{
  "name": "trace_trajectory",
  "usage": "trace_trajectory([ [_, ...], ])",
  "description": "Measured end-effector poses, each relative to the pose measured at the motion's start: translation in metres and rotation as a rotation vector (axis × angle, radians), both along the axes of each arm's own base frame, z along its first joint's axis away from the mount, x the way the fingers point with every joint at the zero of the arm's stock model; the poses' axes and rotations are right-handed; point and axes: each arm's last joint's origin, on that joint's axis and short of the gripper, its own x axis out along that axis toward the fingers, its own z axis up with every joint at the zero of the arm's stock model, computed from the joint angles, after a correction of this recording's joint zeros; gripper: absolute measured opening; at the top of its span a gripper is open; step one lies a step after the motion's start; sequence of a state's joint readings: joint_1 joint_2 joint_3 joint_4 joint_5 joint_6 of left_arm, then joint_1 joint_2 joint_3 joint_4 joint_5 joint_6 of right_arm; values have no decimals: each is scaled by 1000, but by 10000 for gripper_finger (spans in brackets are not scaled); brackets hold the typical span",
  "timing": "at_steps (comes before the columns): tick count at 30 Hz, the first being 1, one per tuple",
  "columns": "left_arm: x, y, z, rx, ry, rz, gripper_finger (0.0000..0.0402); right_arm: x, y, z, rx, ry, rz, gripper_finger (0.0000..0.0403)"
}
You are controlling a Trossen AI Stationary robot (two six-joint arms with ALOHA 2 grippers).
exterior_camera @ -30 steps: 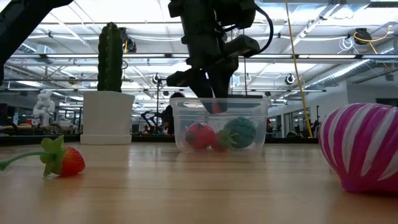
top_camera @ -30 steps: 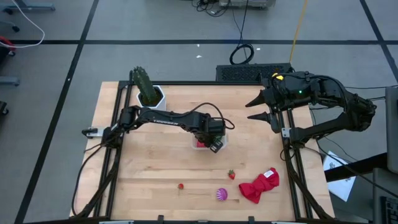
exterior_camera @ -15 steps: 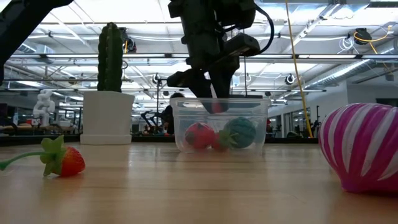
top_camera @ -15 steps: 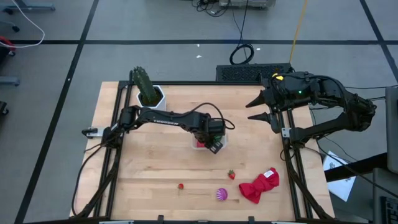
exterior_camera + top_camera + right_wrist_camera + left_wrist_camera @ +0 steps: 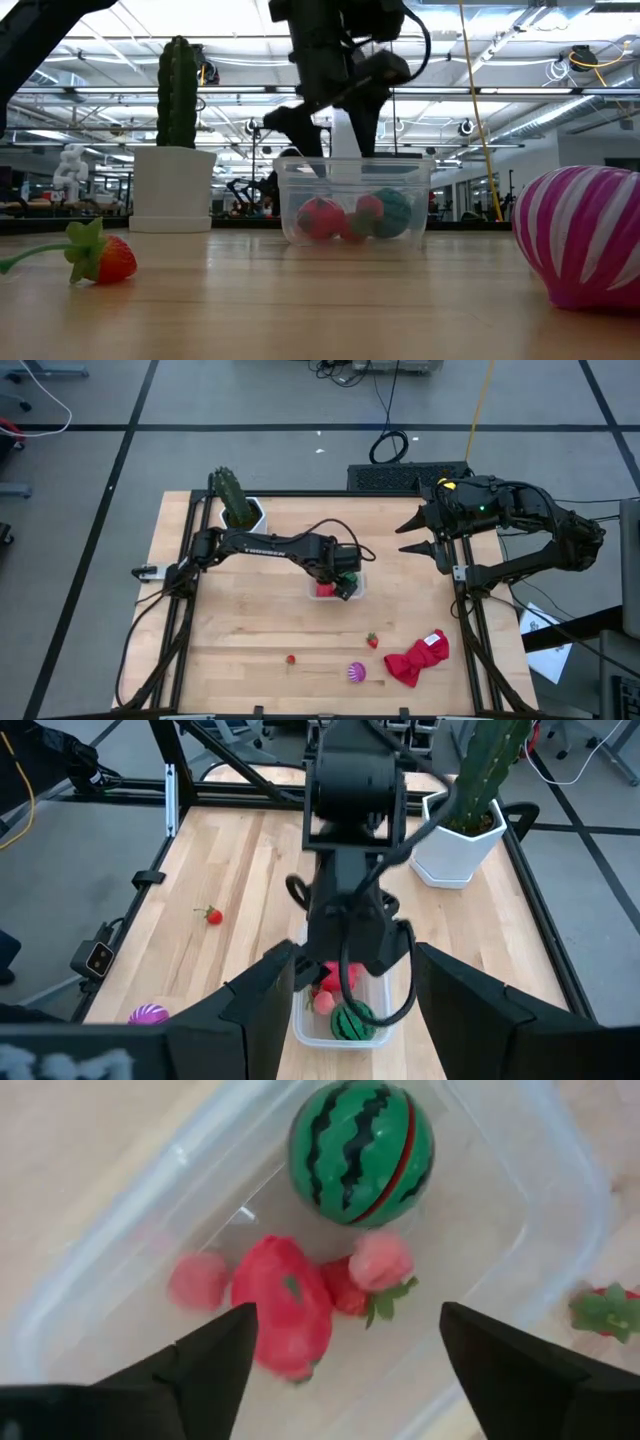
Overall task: Pick and placing Produce into tupperware
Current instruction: Put the left strawberry into the transparent bin
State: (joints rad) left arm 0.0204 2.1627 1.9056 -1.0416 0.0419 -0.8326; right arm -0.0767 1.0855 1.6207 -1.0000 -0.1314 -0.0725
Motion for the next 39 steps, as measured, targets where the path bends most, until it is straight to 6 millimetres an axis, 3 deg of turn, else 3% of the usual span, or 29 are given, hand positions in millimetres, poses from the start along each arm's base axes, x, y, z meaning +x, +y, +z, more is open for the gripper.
trace_trajectory([
  [5,-11,-1,37,11,16,6,341,0,0,0,0,1,0,196],
  [9,-27,-11,93,16,-48,-10,346,0,0,0,0,1,0,196],
  [14,-62,-48,162,75,-224,-45,341,-1,0,0,1,2,0,196],
  [19,-94,-103,187,187,-327,-79,344,-1,0,0,0,-2,0,196],
  [24,-107,-154,184,243,-401,-80,342,-1,0,0,-1,-2,0,196],
  [27,-101,-182,173,248,-442,-107,340,-1,0,1,-1,-9,1,196],
  [33,-83,-226,125,271,-362,-199,340,1,0,4,-4,-46,0,196],
  [39,-68,-250,63,170,-114,-310,342,1,0,4,22,-46,-14,196],
])
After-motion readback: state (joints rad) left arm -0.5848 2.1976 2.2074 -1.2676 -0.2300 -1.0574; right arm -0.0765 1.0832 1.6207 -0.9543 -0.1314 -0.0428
